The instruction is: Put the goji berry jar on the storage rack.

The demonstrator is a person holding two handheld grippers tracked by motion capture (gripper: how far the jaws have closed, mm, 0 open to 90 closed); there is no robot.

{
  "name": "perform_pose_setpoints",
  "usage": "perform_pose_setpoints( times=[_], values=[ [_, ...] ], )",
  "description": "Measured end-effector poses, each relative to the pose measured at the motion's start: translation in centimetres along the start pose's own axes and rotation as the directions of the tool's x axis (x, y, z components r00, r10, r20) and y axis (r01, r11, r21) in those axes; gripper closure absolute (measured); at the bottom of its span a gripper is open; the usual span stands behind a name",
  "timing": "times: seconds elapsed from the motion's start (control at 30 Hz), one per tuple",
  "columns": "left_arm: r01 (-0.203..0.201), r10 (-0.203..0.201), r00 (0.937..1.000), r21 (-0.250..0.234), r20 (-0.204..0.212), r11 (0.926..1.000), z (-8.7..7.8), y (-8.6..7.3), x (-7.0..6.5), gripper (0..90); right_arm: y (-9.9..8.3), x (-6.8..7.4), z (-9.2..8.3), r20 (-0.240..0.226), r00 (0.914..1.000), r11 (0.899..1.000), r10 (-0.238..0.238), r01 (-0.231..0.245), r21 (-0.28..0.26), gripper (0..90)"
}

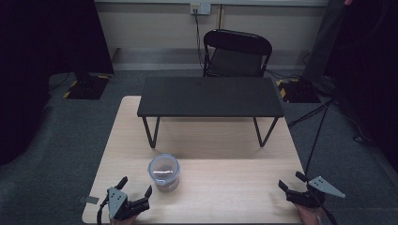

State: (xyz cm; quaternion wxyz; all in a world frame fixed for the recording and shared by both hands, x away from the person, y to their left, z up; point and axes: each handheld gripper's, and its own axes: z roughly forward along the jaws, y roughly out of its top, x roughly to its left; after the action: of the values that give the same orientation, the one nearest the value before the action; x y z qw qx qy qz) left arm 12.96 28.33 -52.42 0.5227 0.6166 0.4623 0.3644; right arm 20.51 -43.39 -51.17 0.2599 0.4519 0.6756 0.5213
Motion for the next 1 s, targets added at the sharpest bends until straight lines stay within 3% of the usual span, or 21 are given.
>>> perform_pose_setpoints(
  times=[0.27, 0.47, 0.7, 1.0],
  values=[
    [-0.030, 0.030, 0.9996, 0.053, 0.002, 0.9982, 0.5, 0.5, -1.8, 0.2, 0.0, 0.0, 0.0, -0.002, 1.0000, 1.000, 0.000, 0.000, 0.000, 7.7],
    [-0.059, 0.057, 0.9979, 0.070, 0.030, 0.9958, 1.1, 0.6, -2.8, 0.0, 0.0, 0.0, 0.0, -0.002, 1.0000, 1.000, 0.001, -0.001, 0.001, 7.7],
    [-0.051, 0.048, 0.9982, 0.091, 0.035, 0.9945, 2.5, 1.3, -4.2, 0.0, 0.0, 0.0, 0.0, -0.001, 1.0000, 1.000, 0.001, -0.001, 0.000, 7.7],
    [-0.027, 0.028, 0.9995, 0.097, -0.013, 0.9949, 4.1, 1.5, -5.9, 0.0, 0.0, -0.1, 0.0, -0.002, 1.0000, 1.000, 0.002, -0.002, -0.001, 7.7]
  ],
)
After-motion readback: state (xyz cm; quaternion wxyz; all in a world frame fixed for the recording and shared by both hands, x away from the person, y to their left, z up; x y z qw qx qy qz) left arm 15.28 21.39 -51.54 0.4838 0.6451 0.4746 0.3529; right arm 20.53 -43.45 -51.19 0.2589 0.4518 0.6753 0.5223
